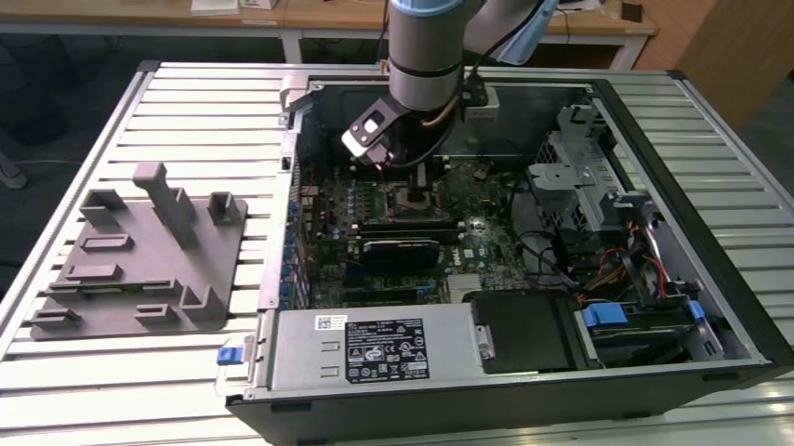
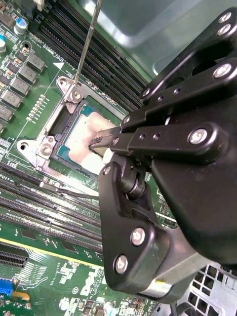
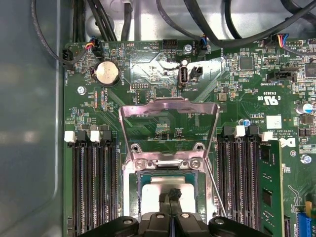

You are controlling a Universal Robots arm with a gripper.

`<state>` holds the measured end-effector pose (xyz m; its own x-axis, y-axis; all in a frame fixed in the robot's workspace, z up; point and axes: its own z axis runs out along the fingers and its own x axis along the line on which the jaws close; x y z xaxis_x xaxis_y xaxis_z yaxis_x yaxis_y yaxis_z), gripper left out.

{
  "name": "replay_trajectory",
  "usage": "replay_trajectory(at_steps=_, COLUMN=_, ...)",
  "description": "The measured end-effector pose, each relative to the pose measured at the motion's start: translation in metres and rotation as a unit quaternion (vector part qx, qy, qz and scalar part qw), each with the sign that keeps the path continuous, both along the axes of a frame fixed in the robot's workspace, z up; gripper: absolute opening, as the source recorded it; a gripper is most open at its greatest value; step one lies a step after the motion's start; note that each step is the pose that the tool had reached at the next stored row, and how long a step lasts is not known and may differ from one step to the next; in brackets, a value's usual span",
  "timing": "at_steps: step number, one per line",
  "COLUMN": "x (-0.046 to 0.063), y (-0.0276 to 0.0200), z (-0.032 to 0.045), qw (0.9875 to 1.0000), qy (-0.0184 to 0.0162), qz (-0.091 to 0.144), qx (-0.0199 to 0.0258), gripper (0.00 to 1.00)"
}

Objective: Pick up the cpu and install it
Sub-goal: 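Place the cpu into insertion slot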

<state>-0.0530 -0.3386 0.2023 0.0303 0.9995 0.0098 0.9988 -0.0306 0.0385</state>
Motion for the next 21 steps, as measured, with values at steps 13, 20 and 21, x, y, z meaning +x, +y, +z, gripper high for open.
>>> replay_trajectory(at_steps=13, x=0.0, y=0.0001, z=0.0268, qw=1.0, qy=-0.0001, qz=0.0, qx=0.0002, gripper=0.11)
replay_trajectory(at_steps=20, x=0.0, y=0.0002, z=0.046, qw=1.0, qy=-0.0001, qz=0.0, qx=0.0002, gripper=0.11)
replay_trajectory(at_steps=21, x=0.0, y=0.0002, z=0.0484, qw=1.0, qy=-0.0001, qz=0.0, qx=0.0002, gripper=0.11)
